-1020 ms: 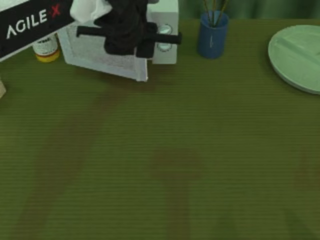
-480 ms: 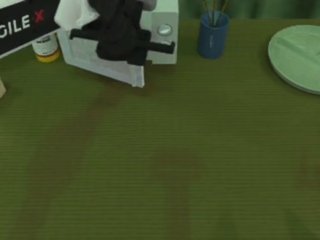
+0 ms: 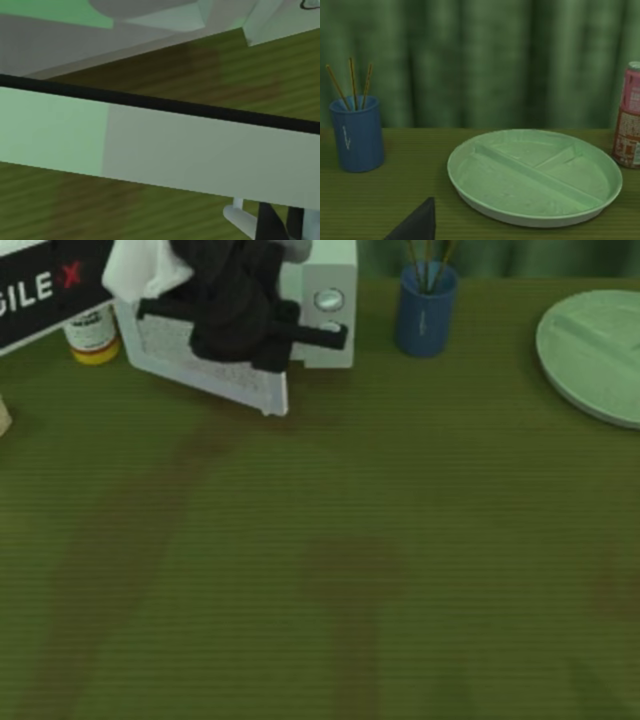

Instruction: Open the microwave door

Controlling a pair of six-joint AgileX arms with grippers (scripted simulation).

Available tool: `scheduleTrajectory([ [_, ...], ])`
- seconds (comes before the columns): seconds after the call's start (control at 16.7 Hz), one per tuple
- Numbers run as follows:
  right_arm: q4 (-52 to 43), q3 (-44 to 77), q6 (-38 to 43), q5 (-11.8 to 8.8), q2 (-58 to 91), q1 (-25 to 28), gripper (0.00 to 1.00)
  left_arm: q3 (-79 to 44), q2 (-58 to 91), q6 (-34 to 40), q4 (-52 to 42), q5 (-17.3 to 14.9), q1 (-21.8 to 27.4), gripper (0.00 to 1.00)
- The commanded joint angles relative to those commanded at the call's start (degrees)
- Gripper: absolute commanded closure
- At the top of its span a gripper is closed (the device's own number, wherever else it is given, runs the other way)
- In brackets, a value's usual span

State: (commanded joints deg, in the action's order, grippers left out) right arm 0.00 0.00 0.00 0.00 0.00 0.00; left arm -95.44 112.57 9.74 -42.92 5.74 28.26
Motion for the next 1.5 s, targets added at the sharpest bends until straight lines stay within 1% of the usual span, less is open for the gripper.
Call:
scheduleTrajectory([
  [1.08,0.0,0.0,0.0,0.0,0.0,0.0,0.0,0.0,0.0,0.0,0.0,0.0,0.0,1.0],
  [1.26,0.0,0.0,0.0,0.0,0.0,0.0,0.0,0.75,-0.45,-0.6,0.35,-0.76,0.12,1.0],
  [1.5,0.0,0.0,0.0,0.0,0.0,0.0,0.0,5.2,-3.25,-5.44,1.4,-3.2,-1.36,1.0],
])
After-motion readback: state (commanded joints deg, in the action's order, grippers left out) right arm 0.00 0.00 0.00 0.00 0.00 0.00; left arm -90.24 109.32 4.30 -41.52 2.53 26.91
